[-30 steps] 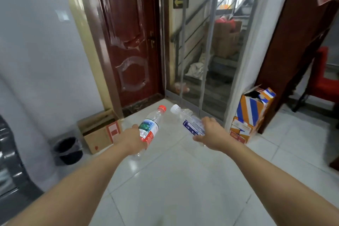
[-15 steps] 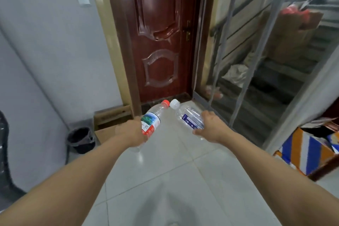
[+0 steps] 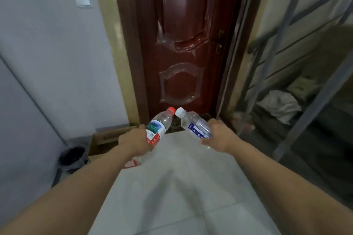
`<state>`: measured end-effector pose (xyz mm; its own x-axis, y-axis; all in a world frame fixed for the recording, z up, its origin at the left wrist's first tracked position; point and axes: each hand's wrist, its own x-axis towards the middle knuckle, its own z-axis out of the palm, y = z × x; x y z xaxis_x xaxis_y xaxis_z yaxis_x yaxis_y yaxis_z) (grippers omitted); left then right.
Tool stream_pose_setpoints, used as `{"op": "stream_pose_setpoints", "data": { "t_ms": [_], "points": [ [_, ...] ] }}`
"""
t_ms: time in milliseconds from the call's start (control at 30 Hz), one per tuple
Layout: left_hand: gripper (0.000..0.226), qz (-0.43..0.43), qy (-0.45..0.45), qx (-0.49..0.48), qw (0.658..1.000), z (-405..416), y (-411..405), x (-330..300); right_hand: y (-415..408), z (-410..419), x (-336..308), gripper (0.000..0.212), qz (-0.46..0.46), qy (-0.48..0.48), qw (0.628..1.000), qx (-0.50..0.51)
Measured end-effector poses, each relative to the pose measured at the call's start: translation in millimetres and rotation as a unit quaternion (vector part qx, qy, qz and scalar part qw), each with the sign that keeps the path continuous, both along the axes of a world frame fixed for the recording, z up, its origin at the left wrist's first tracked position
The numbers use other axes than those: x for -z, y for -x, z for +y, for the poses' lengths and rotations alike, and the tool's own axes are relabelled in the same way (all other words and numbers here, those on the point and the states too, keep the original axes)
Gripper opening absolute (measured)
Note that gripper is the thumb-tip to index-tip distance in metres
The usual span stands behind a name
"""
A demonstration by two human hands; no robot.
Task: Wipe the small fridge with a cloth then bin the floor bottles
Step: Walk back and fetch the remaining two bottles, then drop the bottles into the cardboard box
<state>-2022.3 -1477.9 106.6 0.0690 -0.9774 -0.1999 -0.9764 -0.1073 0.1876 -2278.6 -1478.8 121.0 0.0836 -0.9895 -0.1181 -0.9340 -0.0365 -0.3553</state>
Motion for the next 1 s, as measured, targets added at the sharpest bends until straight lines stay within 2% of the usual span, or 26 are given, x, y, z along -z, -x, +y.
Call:
{"op": "stream_pose_setpoints", "data": {
  "t_ms": [267,433,600,733,1000],
  "points": [
    [0.056,0.008,-0.006,-0.156,0.988,-105,14,10,6,-186,9,0.060,-0.013,-0.025,0.990,-0.140],
    [0.068,0.011,-0.025,-0.234,0.972,-144,24,13,-7,-280,6,0.060,0.008,-0.045,0.974,-0.222],
    [0.074,0.011,-0.035,-0.312,0.950,-180,7,22,-49,-353,15,0.057,-0.004,-0.055,0.956,-0.287],
    [0.067,0.042,-0.028,-0.368,0.929,-217,-24,35,-95,-406,28,0.058,-0.004,-0.051,0.943,-0.330],
    [0.071,0.102,-0.040,-0.443,0.890,-301,-93,75,-193,-507,61,0.060,0.033,-0.078,0.917,-0.389]
  ]
}}
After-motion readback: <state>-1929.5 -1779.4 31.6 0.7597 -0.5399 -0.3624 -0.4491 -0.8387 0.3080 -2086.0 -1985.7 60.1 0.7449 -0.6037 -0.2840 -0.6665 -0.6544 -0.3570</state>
